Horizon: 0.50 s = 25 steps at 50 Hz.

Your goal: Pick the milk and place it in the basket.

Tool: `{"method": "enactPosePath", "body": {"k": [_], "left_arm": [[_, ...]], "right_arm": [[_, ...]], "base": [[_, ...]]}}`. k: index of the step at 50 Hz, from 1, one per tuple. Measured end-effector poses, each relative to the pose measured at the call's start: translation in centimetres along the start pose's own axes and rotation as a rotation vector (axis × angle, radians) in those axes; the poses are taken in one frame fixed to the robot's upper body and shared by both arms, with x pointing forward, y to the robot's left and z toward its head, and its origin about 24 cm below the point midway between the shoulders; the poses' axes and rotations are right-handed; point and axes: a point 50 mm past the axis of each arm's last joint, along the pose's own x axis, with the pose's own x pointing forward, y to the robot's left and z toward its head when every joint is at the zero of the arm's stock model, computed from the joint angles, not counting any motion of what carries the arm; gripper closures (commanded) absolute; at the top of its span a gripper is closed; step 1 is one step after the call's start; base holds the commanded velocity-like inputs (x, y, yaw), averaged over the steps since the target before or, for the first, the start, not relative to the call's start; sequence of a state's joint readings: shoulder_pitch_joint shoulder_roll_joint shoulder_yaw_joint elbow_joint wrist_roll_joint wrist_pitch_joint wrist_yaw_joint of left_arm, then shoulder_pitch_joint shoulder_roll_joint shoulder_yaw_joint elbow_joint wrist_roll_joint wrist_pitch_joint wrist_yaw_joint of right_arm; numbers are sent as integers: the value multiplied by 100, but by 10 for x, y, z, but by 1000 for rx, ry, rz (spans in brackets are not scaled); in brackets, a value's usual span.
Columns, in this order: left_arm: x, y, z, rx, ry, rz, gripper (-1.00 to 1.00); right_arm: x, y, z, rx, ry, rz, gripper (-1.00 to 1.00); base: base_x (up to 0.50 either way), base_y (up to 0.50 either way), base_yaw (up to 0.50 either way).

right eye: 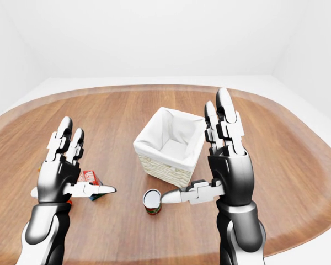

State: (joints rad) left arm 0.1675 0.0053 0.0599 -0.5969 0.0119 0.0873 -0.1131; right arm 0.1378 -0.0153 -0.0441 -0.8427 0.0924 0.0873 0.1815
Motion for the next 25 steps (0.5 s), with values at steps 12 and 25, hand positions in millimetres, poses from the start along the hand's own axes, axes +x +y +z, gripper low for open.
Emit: {"method": "enactPosePath", "body": {"k": [12, 25], "left_arm": [[2, 4, -3, 14, 10, 16, -100], [14, 22, -10, 72, 24, 61, -100]], "right_arm": [[0, 1, 0, 0, 0, 4, -100], [0, 2, -1, 2, 5, 14, -100]], "base": [[10, 0, 0], [0, 0, 0]]}}
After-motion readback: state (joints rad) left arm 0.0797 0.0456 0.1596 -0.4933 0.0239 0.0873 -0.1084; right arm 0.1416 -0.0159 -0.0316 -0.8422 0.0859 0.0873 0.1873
